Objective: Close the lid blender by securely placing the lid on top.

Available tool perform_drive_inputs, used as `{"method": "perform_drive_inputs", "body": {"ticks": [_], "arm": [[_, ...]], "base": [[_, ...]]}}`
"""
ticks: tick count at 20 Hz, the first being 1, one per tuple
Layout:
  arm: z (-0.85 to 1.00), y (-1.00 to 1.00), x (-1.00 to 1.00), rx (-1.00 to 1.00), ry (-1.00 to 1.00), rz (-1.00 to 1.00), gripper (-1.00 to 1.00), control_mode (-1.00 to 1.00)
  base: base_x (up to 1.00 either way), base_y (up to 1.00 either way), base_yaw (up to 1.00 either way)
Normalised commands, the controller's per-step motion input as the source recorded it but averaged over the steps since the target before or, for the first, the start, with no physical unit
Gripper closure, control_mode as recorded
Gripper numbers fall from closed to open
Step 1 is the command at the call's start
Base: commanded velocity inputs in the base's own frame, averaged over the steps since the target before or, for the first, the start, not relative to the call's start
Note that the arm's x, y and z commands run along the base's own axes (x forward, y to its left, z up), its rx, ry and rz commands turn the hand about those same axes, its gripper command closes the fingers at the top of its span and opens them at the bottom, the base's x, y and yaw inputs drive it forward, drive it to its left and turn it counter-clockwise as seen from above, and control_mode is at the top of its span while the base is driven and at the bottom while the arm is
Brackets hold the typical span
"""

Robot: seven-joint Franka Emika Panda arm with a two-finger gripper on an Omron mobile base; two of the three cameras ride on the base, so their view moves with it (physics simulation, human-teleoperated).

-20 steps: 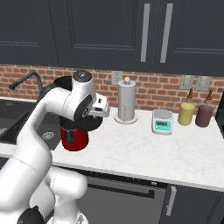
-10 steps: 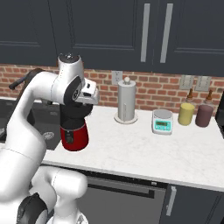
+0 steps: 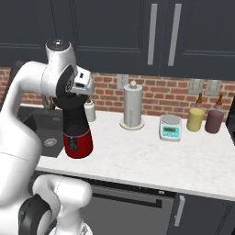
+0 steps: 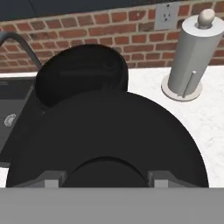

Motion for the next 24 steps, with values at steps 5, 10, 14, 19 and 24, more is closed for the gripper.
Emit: {"method": "perform_drive_inputs", "body": {"ticks": [5,10,14,19,24], "arm": [[0.4,0.36,0.02,0.02,-0.07,0.0,1.0,-1.0],[0.06,0.38,0.2,0.0,0.0,0.0,1.0,-1.0],[0.0,0.28,0.34,0.0,0.0,-0.01,1.0,-1.0],[-0.03,0.05,0.29,0.0,0.0,-0.04,1.0,-1.0],[-0.09,0.0,0.26,0.0,0.0,-0.07,1.0,-1.0]], "base": [[0.0,0.0,0.0],[0.0,0.0,0.0],[0.0,0.0,0.0],[0.0,0.0,0.0],[0.0,0.0,0.0]]}}
